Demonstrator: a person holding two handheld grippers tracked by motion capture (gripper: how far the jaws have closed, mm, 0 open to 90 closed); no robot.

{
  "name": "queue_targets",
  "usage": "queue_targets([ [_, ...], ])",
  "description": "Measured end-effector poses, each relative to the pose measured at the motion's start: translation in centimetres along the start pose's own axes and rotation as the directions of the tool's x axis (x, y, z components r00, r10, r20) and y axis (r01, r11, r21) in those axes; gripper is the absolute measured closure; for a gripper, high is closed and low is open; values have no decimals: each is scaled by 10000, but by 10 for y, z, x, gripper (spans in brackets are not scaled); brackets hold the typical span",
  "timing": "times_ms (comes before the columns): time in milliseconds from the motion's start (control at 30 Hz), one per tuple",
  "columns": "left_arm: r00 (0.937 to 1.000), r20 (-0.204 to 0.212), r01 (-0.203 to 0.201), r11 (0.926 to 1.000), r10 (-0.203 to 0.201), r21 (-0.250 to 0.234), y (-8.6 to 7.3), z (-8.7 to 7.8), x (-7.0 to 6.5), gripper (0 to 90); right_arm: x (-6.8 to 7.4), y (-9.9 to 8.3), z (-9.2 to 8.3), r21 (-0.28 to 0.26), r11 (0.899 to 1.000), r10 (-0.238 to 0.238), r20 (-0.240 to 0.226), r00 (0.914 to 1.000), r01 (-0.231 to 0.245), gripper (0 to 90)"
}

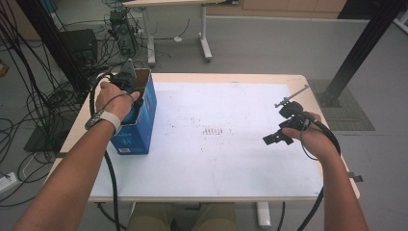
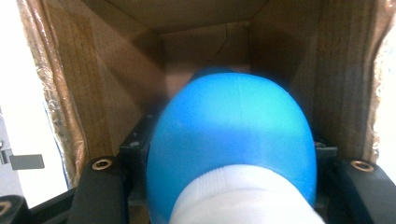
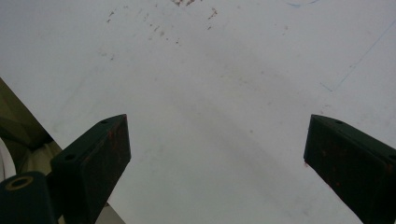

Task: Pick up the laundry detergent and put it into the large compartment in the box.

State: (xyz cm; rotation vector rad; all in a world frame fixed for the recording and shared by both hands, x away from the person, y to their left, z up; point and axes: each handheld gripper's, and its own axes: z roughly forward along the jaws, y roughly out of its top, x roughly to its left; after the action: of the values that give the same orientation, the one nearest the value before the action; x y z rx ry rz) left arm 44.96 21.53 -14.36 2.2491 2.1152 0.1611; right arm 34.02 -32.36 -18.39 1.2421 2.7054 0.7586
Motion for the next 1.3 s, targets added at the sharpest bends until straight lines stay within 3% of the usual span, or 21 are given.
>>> queue_targets([
  [500, 10000, 37, -8, 9999, 9, -160, -2, 0, 1, 375, 0, -2, 0, 27, 10000, 41, 6, 10000, -41, 70],
  [667, 10000, -55, 2, 9999, -2, -142, -3, -1, 2, 316, 1, -1, 0, 43, 10000, 23, 24, 10000, -23, 70],
  [1300, 9990, 445, 60, 9987, -38, -503, -12, -12, 15, 285, 8, 2, -2, 9, 9999, -115, 67, 9999, 115, 70],
])
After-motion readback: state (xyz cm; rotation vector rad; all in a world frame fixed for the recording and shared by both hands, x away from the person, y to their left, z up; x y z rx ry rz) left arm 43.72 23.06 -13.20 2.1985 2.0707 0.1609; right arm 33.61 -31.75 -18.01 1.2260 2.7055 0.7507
